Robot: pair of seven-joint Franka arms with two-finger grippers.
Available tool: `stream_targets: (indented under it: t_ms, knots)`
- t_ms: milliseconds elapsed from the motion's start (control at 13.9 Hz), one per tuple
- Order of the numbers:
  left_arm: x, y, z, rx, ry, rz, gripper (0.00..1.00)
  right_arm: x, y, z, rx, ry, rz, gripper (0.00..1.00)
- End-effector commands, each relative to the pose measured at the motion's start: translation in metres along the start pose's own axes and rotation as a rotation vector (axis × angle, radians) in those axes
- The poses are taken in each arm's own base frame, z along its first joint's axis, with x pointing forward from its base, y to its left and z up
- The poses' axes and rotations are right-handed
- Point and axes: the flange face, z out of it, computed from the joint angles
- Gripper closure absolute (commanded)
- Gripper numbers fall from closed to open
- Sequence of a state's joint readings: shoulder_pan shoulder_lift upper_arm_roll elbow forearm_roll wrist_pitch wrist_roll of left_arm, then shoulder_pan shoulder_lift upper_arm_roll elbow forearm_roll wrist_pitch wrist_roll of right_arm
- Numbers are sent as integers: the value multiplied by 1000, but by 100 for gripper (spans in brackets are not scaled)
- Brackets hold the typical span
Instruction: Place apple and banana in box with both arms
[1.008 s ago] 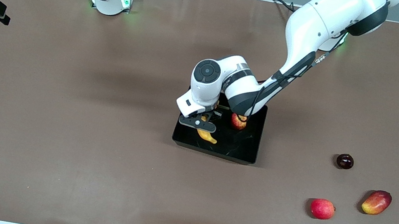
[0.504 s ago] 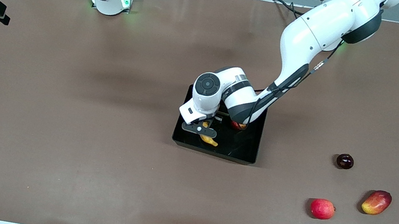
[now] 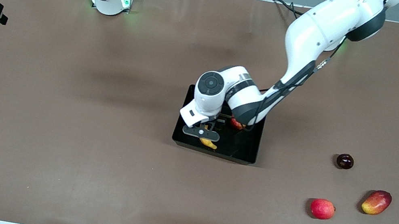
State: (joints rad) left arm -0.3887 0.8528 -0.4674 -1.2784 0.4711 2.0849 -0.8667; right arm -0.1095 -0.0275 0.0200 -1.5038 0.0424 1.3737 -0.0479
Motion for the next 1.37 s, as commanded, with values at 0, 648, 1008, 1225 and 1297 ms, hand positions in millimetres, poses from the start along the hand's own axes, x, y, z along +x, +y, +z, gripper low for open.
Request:
stream_targets:
  t_ms: [0, 648, 1008, 1225, 1297]
  knots:
    - [33, -63, -89, 52, 70, -88, 0, 1, 3, 0, 23, -5, -6, 0]
    - [63, -232, -270, 23, 105, -286, 0, 0, 3, 0, 23, -6, -5, 0]
    - [41, -307, -334, 60, 62, -133, 0, 1, 3, 0, 23, -4, -5, 0]
    - [20, -348, -360, 49, 1, -62, 0, 0, 4, 0, 25, -4, -3, 0]
    - [10, -359, -365, 28, -10, -27, 0, 1, 3, 0, 23, -3, -5, 0]
